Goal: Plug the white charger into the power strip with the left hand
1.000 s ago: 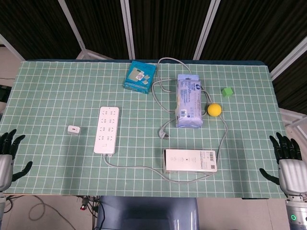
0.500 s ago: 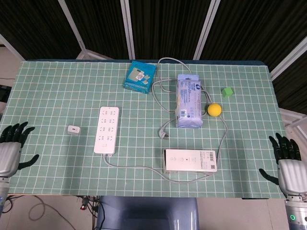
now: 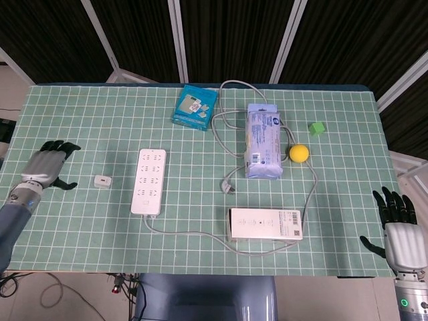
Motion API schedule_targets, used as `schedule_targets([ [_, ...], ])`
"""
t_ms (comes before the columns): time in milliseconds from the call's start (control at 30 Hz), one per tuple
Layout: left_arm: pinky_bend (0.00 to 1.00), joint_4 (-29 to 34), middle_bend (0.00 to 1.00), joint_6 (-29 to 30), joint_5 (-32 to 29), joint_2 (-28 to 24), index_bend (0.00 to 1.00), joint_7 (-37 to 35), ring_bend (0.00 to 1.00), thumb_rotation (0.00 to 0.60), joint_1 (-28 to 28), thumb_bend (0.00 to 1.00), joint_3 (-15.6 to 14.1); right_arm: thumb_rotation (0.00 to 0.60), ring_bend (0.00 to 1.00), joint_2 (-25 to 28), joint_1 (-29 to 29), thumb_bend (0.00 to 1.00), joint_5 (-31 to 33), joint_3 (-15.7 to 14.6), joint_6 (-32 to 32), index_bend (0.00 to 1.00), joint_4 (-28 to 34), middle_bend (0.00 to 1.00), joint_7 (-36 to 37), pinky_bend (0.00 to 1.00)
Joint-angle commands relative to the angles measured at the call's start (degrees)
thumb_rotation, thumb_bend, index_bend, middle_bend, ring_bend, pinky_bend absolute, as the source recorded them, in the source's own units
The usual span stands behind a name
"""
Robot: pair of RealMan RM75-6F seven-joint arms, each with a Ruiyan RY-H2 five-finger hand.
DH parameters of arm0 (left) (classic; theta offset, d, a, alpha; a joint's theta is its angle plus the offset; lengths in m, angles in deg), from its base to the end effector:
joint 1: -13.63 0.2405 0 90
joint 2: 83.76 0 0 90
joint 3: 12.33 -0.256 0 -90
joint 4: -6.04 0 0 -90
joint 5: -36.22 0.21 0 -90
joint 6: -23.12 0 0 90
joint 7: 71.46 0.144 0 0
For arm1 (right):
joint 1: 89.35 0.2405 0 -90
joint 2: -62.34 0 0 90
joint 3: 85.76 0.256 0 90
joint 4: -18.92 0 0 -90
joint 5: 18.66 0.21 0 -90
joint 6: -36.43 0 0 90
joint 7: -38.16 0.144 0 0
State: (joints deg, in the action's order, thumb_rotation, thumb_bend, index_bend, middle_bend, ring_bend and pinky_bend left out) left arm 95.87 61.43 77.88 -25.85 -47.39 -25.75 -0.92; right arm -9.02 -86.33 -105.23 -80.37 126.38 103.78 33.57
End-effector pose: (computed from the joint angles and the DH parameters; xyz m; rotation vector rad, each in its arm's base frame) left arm -0.2596 0.3710 0.1543 -1.6232 -1.0558 -0.4406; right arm -0.3215 -0.1799 0.1472 1.3171 -0.7651 0.8964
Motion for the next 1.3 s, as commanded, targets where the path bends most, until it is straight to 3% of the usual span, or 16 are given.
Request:
schedule_targets([
  [33,0.0,-4.31,0.13,0.29,-9.93,4.34,0.16,9.0,0.0,0.6,-7.64,0.17,-3.7,0.6,0.0,-0.03,-0.02,0.13,0.14,0.08,-0.04,0.0,-0.11,0.0,0.06,0.0],
  [267,0.0,-4.35,0.19,3.89,-17.56,8.3,0.19,16.16,0.0,0.6,-12.54,0.17,-7.54,0.6,0.0,-0.08,0.02,0.13,0.2,0.03,-0.23,0.0,-0.26,0.0,-0.01,0.0],
  [533,0.0,-5.06,0.21,4.16,-20.62,11.27,0.2,17.91,0.0,0.6,-14.42,0.17,-9.74,0.6,0.0,0.05,-0.07,0.13,0.29,0.2,0.03,0.0,-0.15,0.0,0.17,0.0],
  [1300,0.04,-11.15,0.33,4.15,-7.54,18.04,0.34,10.06,0.02,0.6,-11.88,0.23,-10.97,0.6,0.0,-0.23,-0.09,0.13,0.64,0.41,0.01,0.0,-0.45,0.0,0.33,0.0],
])
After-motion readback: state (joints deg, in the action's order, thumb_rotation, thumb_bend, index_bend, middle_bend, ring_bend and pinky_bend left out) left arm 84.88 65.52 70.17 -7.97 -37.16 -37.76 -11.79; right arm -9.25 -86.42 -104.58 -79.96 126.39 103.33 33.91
